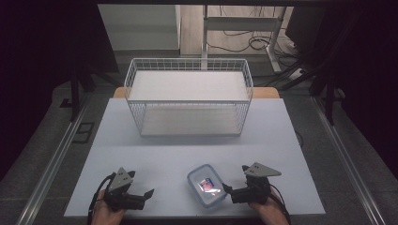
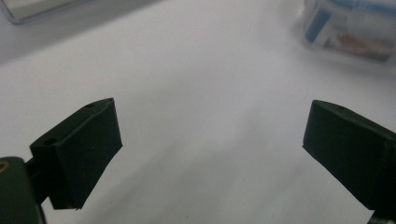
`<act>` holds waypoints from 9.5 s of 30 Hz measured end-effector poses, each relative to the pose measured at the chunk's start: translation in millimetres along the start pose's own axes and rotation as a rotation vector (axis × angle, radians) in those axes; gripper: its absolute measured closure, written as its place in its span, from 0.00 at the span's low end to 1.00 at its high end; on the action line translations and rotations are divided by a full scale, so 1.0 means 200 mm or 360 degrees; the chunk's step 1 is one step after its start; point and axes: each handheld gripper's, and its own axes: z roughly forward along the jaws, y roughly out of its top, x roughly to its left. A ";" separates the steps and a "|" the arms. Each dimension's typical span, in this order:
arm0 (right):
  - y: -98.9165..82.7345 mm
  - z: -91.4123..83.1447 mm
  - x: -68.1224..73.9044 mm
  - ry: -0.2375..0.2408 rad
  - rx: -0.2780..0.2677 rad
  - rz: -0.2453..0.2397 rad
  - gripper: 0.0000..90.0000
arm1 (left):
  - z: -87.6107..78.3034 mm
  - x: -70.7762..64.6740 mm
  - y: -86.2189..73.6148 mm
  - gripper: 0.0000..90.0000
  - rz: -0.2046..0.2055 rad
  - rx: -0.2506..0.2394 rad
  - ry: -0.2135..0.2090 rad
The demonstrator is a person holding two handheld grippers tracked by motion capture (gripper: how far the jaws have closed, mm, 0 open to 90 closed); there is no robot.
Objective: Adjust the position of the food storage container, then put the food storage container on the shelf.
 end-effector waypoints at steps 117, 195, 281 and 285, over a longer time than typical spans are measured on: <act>0.21 0.23 0.00 0.0121 0.0298 -0.0083 0.92 | 0.17 0.00 0.18 0.58 0.0030 -0.0009 -0.0199; 0.16 0.23 -0.01 0.0691 0.0301 0.0356 0.61 | 0.30 0.00 0.22 0.62 -0.0314 0.0053 -0.0856; 1.24 0.18 -0.38 0.0701 -0.0137 0.0458 0.64 | 0.07 0.48 1.31 0.64 -0.0355 -0.0193 -0.0744; 1.28 0.21 -0.42 0.0701 -0.0139 0.0480 0.64 | 0.10 0.52 1.36 0.63 -0.0363 -0.0185 -0.0745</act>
